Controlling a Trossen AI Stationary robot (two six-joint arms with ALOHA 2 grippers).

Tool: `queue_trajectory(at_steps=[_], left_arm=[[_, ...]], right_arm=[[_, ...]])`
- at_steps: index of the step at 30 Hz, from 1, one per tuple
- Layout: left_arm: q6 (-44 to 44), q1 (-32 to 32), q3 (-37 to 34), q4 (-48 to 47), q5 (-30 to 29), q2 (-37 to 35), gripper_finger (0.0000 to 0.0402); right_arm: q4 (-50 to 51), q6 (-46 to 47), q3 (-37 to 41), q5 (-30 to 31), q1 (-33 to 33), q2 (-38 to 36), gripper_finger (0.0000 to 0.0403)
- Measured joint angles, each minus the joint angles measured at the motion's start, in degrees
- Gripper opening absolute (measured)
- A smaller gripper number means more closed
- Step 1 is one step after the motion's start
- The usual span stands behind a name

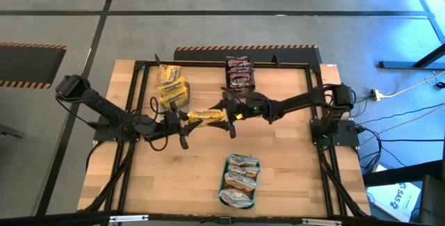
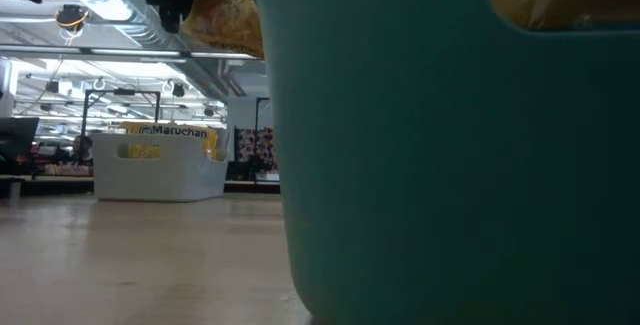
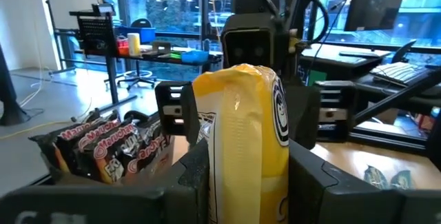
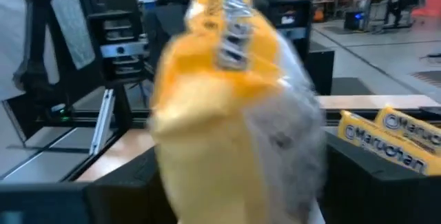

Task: Sort Maruchan noodles
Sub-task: Put the yellow noodle pack into the white bin

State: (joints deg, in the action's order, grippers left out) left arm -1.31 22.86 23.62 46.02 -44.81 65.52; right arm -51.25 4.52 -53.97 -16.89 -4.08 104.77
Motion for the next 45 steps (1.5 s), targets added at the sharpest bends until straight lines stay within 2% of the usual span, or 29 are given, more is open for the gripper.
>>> queue_trajectory(at_steps=[3,8,9,14,18,24,28,33,37,45], left_arm=[[0.0,0.0,0.0,0.1,-0.2,0.0,0.0116],[-1.0,-0.6,0.0,-0.2,-1.1,0.0,0.0127],[-1.2,-0.8,0.0,-0.5,-1.2,0.0,0.0133],[-1.4,-0.7,0.0,-0.5,-1.2,-0.1,0.0178],[-1.9,0.9,0.0,-5.9,-1.3,-4.1,0.0212],[-14.7,2.9,3.5,-32.4,-0.5,-14.7,0.0233],[-22.4,2.1,8.0,-47.6,1.5,-16.3,0.0236],[-24.0,-0.8,12.5,-52.7,7.1,-12.5,0.0237],[-24.0,-3.2,17.2,-56.6,11.7,-6.6,0.0237],[-23.6,-6.8,29.6,-70.6,16.2,4.0,0.0237]], right_arm=[[0.3,-0.4,-1.0,-1.5,0.0,0.9,0.0208],[1.2,-2.4,-1.0,-2.4,-0.1,1.2,0.0100],[1.6,-2.8,-1.0,-2.4,-0.1,1.1,0.0094],[3.2,-3.5,-0.9,-2.7,-0.1,1.1,0.0094],[9.9,-5.5,-0.7,-3.3,-0.1,-0.2,0.0094],[20.7,-8.5,-0.6,-0.5,-0.1,-1.5,0.0094],[23.8,-9.3,-0.6,0.8,-0.1,-1.4,0.0096],[24.3,-9.3,-0.7,0.9,-0.1,-0.9,0.0096],[24.7,-9.1,-0.7,0.8,-0.1,-0.5,0.0097],[24.5,-9.0,-0.7,0.8,0.0,-0.5,0.0098]])
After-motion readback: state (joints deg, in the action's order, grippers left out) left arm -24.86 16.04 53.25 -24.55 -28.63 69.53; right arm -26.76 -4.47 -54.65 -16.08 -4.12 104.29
